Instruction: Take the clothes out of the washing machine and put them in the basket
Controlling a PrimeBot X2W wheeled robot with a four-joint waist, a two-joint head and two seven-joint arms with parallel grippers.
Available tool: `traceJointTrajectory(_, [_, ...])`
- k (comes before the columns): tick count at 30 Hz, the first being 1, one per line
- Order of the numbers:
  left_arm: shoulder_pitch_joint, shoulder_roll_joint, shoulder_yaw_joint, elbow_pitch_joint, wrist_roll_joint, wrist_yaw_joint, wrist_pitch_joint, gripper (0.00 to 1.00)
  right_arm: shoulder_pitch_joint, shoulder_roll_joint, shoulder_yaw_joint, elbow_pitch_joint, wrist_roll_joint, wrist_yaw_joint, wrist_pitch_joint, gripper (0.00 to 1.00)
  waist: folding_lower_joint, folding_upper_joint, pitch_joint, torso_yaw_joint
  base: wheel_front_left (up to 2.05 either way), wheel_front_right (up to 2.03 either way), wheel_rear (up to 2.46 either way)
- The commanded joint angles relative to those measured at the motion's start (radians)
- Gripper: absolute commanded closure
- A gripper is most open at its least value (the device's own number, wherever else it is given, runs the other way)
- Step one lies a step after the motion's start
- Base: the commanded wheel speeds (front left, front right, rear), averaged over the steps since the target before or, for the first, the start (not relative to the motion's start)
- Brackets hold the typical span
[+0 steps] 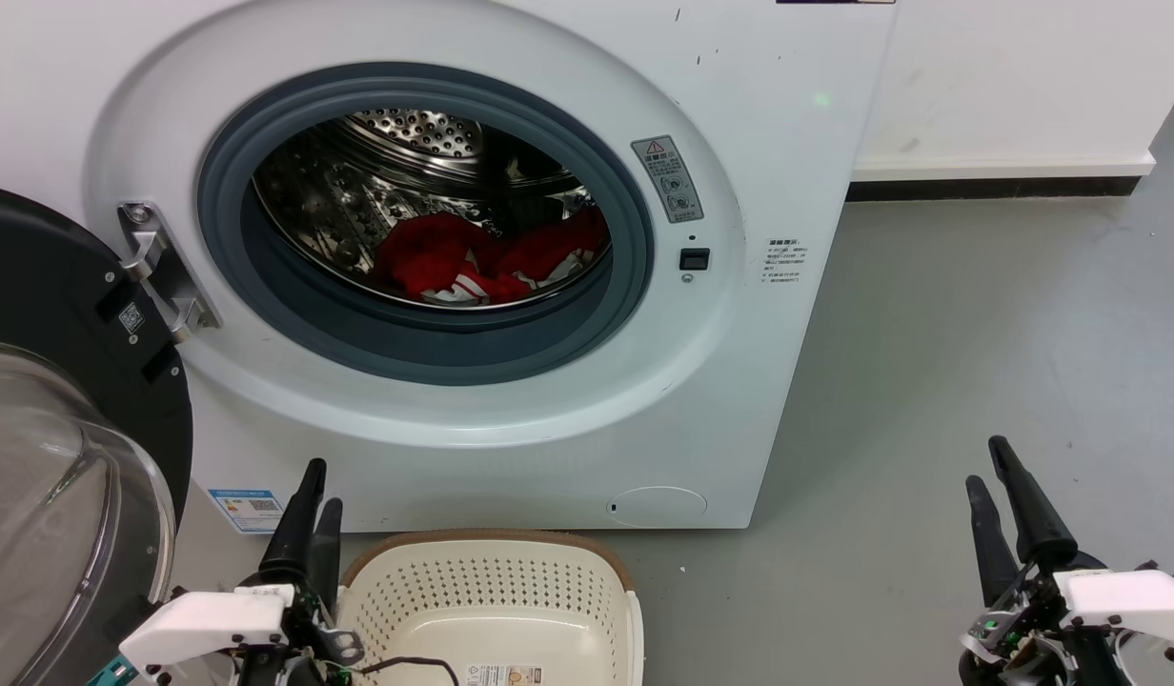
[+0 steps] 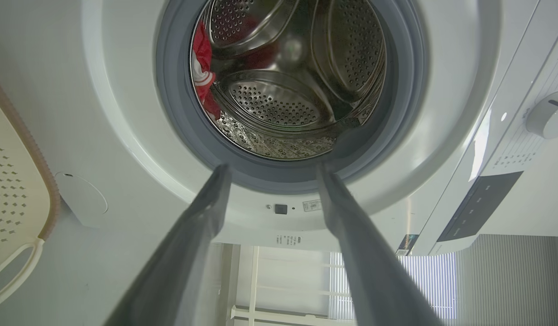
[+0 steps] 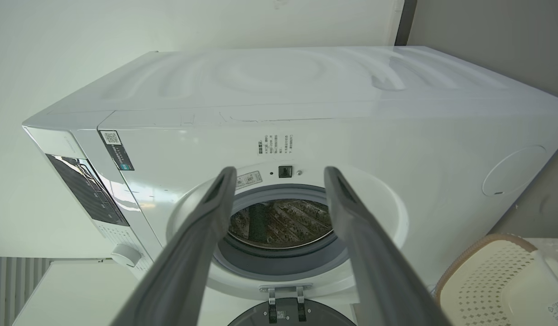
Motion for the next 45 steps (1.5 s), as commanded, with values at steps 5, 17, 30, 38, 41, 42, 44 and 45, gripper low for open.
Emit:
traceJointTrajectory(5, [-0.027,0.003,-0.029,-0.029,0.039,0.0,-0.031,0.0,-0.002,-0.001,0.02,-0.038,-0.039,0.0,-0.029,0.0,0.0,0.0,-0.001,-0.001,0.0,0.0,0.0])
traceJointTrajectory(17, [-0.041,0.002,-0.04,-0.09,0.248,0.0,-0.085,0.0,0.018,0.0,0.02,-0.107,-0.265,0.0,-0.084,0.0,0.0,0.0,0.0,-0.004,0.0,0.0,0.0])
traceJointTrajectory(30, [-0.041,0.002,-0.042,-0.125,0.505,0.001,-0.137,0.0,0.04,0.0,0.041,-0.171,-0.6,0.0,-0.135,0.0,0.0,0.0,0.001,-0.006,0.0,0.0,0.0])
traceJointTrajectory(38, [-0.041,0.003,-0.053,-0.139,0.664,0.005,-0.165,0.0,0.052,0.0,0.057,-0.192,-0.759,0.0,-0.164,0.0,0.0,0.0,0.003,-0.009,0.0,0.0,0.0])
traceJointTrajectory(41, [-0.042,0.003,-0.055,-0.141,0.718,0.009,-0.175,0.0,0.057,0.0,0.06,-0.198,-0.812,0.0,-0.173,0.0,0.0,0.0,0.005,-0.011,0.0,0.0,0.0])
traceJointTrajectory(42, [-0.043,0.003,-0.055,-0.142,0.735,0.01,-0.178,0.0,0.058,0.0,0.061,-0.2,-0.83,0.0,-0.175,0.0,0.0,0.0,0.006,-0.011,0.0,0.0,0.0])
traceJointTrajectory(44, [-0.045,0.003,-0.058,-0.142,0.769,0.014,-0.185,0.0,0.063,0.0,0.062,-0.203,-0.863,0.0,-0.179,0.0,0.0,0.0,0.007,-0.012,0.0,0.0,0.0])
traceJointTrajectory(45, [-0.046,0.003,-0.06,-0.142,0.784,0.016,-0.188,0.0,0.065,0.0,0.063,-0.205,-0.878,0.0,-0.182,0.0,0.0,0.0,0.007,-0.011,0.0,0.0,0.0])
